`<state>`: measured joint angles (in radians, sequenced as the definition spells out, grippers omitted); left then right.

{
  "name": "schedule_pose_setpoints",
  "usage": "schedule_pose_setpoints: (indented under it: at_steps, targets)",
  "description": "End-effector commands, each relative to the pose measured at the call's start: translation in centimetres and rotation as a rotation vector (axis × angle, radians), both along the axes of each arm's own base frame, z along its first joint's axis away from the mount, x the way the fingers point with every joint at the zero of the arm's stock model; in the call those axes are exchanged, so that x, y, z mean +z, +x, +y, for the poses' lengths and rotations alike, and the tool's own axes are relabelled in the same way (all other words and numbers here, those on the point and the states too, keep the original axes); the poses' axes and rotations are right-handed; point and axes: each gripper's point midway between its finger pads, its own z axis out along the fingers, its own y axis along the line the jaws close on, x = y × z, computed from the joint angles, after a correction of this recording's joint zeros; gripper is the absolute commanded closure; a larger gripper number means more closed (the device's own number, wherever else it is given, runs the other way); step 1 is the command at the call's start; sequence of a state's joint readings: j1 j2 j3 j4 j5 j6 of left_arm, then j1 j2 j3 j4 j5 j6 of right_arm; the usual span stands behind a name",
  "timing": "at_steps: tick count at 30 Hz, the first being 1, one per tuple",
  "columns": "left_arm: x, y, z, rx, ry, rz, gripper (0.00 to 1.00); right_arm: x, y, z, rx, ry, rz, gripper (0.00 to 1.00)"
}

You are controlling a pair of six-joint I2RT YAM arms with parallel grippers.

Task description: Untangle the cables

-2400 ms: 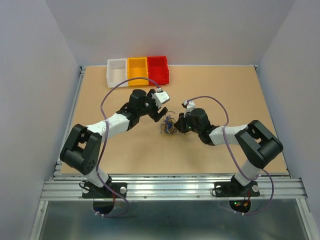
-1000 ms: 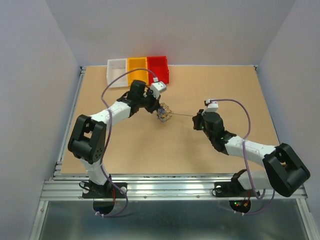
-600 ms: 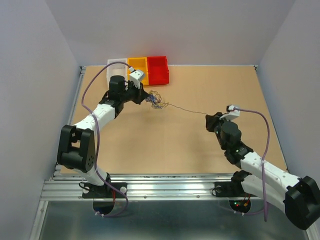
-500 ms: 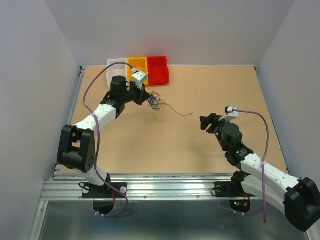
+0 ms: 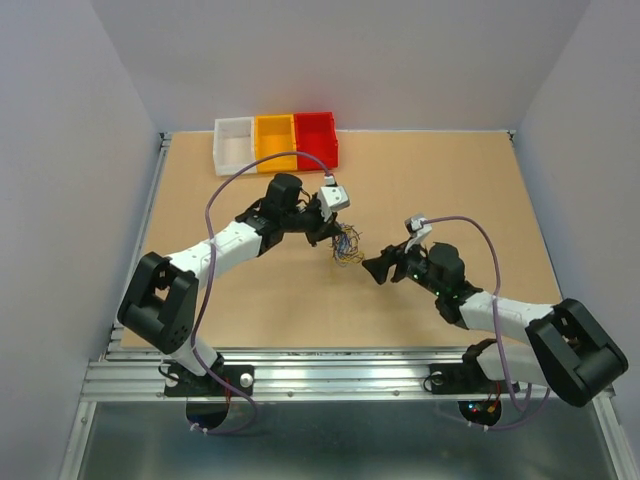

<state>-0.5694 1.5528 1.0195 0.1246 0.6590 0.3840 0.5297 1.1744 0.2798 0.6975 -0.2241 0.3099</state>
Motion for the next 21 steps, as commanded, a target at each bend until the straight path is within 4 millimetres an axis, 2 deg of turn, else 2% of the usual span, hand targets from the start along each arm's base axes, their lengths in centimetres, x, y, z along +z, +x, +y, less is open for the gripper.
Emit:
schedule_pose_setpoints:
  at_steps: [1, 2, 6, 10, 12, 13, 14, 15, 17, 18, 20, 21]
  targets:
    - [2.3, -0.8, 0.0, -0.056, -0.021, -0.083, 1.00, 5.0, 0.9, 2.7, 0.112, 0.106, -0.149, 0.23]
    - [2.4, -1.3, -0.2, -0.078, -0.024, -0.080, 1.00, 4.4, 1.1, 2.9, 0.116, 0.102, -0.136, 0.23]
    - [1.9, -2.8, -0.8, -0.130, -0.003, -0.079, 1.00, 4.7, 1.5, 3.6, 0.128, 0.142, -0.137, 0.23]
    - [1.5, -3.4, -1.2, -0.161, 0.009, -0.081, 1.00, 4.7, 1.6, 4.6, 0.163, 0.166, -0.129, 0.24]
    - [1.6, -3.9, -1.4, -0.178, 0.010, -0.080, 1.00, 4.3, 2.1, 4.9, 0.166, 0.163, -0.117, 0.32]
    - [1.7, -4.0, -1.4, -0.184, 0.008, -0.080, 1.00, 4.1, 2.2, 5.1, 0.169, 0.162, -0.110, 0.42]
    - [2.0, -4.2, -1.4, -0.190, 0.002, -0.080, 1.00, 4.0, 2.3, 5.2, 0.173, 0.161, -0.107, 0.63]
    - [2.2, -4.2, -1.3, -0.190, -0.002, -0.085, 1.00, 3.9, 2.4, 5.3, 0.173, 0.160, -0.103, 0.71]
    - [3.1, -3.9, -1.2, -0.165, -0.009, -0.107, 1.00, 3.7, 2.7, 5.2, 0.156, 0.156, -0.097, 0.82]
    - [3.5, -3.5, -1.0, -0.141, -0.010, -0.123, 1.00, 3.7, 2.8, 5.0, 0.142, 0.156, -0.097, 0.83]
    - [5.1, -1.0, 0.6, 0.013, -0.038, -0.177, 1.00, 3.4, 3.3, 4.0, 0.072, 0.147, -0.085, 0.91]
    - [5.7, -0.5, 1.2, 0.050, -0.054, -0.195, 1.00, 3.3, 3.6, 3.7, 0.046, 0.141, -0.079, 0.94]
